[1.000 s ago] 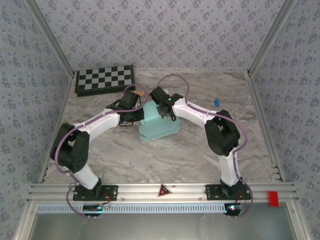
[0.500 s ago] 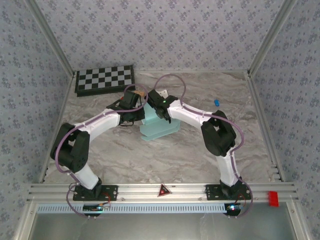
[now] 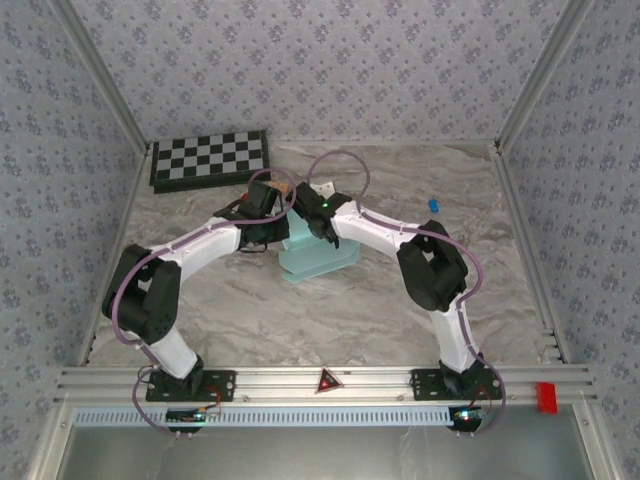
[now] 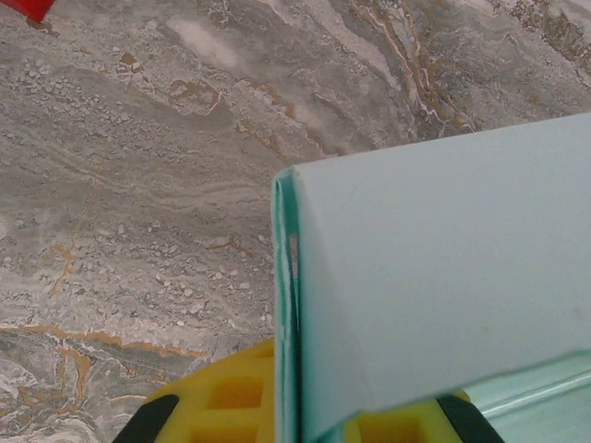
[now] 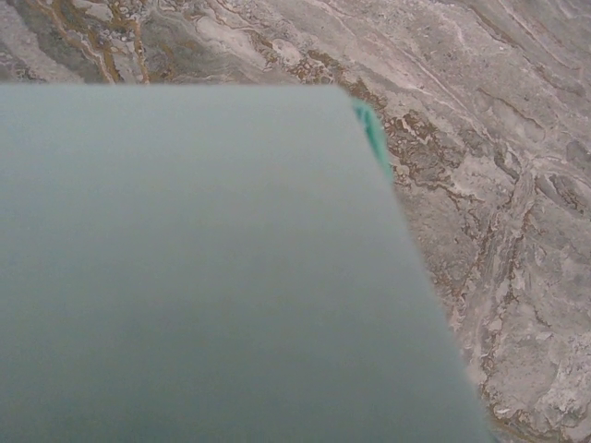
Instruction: Fold the paper box
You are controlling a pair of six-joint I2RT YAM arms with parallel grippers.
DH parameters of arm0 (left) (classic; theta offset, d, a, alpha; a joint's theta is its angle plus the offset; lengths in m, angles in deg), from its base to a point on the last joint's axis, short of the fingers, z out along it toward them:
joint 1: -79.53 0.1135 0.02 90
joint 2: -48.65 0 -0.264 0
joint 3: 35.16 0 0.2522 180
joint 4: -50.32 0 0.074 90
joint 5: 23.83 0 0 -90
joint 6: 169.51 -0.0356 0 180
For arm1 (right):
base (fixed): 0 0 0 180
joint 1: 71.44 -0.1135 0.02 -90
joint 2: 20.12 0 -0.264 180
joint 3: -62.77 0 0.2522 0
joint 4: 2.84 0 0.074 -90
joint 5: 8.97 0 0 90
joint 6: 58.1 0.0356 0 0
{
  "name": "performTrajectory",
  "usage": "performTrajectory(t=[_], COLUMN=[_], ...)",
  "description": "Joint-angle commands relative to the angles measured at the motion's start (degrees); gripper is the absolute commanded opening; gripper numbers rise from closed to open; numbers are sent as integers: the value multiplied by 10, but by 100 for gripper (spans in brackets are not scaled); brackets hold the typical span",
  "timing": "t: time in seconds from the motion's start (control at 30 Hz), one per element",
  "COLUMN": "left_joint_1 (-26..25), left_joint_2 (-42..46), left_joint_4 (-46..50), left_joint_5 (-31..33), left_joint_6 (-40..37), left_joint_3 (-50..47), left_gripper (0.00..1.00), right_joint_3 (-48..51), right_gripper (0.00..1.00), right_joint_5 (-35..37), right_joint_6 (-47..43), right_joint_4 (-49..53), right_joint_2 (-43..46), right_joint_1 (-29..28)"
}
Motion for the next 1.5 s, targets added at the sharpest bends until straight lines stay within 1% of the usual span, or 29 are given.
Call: performTrajectory(t=[0.0, 0.07, 0.27, 0.63, 0.7, 0.77, 0.9, 1.0, 1.3, 1.47], left_joint_1=[-4, -4, -4, -8, -9, -9, -10, -10, -11, -11], left_joint_2=[13, 12, 6, -3, -4, -4, -4, -5, -2, -1], left_joint_4=[-17, -17, -19, -19, -18, -18, -19, -19, -20, -20], left_joint_5=[-13, -15, -18, -18, -18, -17, -17, -18, -16, -17], left_joint_6=[1, 2, 5, 6, 6, 6, 6, 7, 8, 11], left_joint_3=[18, 19, 21, 26, 27, 27, 26, 25, 20, 18], left_gripper=[0, 0, 0, 0, 0, 0, 0, 0, 0, 0], right_joint_3=[21, 33, 50, 58, 60, 63, 63, 64, 64, 71], right_gripper=[8, 10, 15, 30, 32, 36, 46, 51, 62, 64], right_joint_5=[11, -19, -62, -104, -112, -116, -113, -107, -106, -115], right_joint_6=[-19, -29, -48, -56, -57, -56, -55, -52, -47, -45], right_joint_4=[33, 10, -27, -46, -63, -68, -67, -64, -56, -58], right_joint_2=[-16, 0, 33, 50, 53, 57, 63, 68, 99, 118], right_joint_1=[10, 10, 10, 8, 9, 9, 8, 9, 19, 27])
